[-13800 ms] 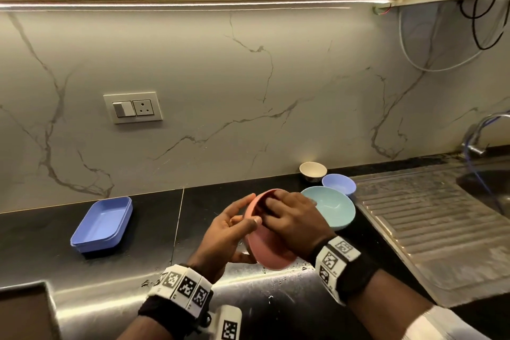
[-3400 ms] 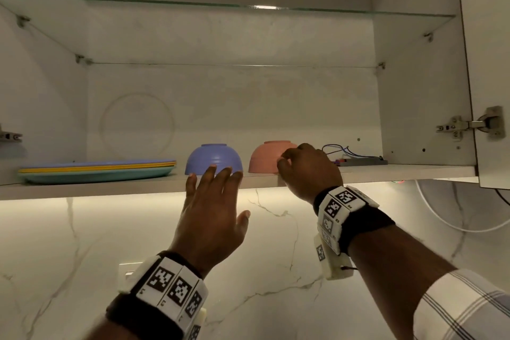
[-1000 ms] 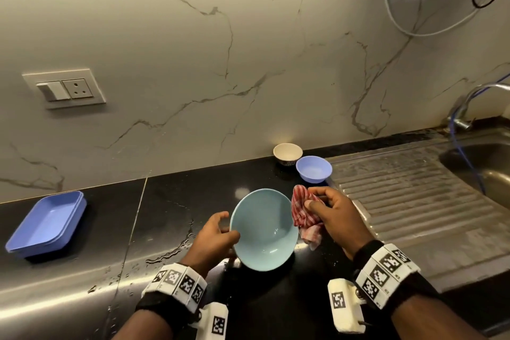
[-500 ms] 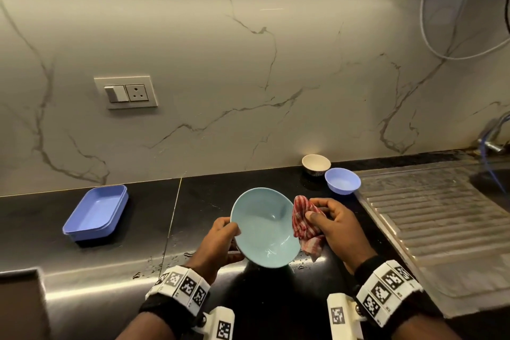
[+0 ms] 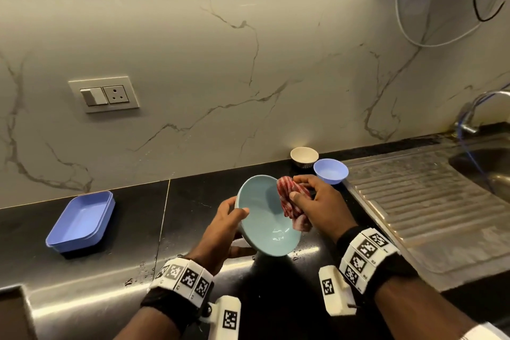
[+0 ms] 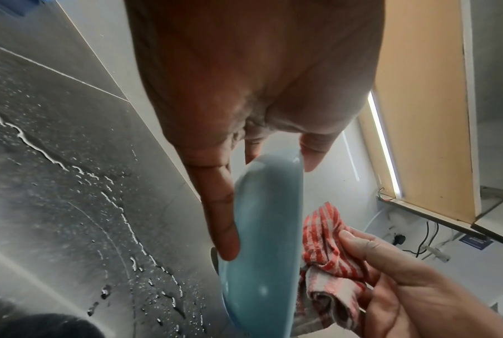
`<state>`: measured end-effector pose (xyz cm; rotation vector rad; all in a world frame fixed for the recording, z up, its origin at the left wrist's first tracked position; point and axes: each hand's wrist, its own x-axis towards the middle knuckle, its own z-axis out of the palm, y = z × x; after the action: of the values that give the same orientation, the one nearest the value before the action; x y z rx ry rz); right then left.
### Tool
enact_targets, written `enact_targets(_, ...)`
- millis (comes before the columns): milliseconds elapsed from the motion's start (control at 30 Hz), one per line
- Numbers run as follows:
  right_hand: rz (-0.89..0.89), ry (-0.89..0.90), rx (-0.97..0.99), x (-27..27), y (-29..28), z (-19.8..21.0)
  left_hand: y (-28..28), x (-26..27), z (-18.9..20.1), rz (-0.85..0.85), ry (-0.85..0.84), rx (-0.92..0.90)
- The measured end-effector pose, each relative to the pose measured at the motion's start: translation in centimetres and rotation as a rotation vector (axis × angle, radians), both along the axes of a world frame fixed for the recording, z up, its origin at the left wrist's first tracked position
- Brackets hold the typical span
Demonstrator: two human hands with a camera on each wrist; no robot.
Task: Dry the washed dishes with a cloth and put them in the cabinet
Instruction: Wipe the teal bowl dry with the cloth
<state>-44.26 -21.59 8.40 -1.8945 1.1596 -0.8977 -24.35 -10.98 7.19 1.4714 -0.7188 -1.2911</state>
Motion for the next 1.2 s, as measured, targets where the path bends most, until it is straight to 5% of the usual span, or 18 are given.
enact_targets(967,-0.234,-0.261,0.103,-7.2,-2.8,-2.8,-4.1,-3.6,-1.2,-0.031,-0.066,-0.127)
enact_targets(1200,-0.174,-0.319,0.103,-6.3,-2.7,-1.8,-3.3,-1.2,-1.7,0.211,0.026,-0.109)
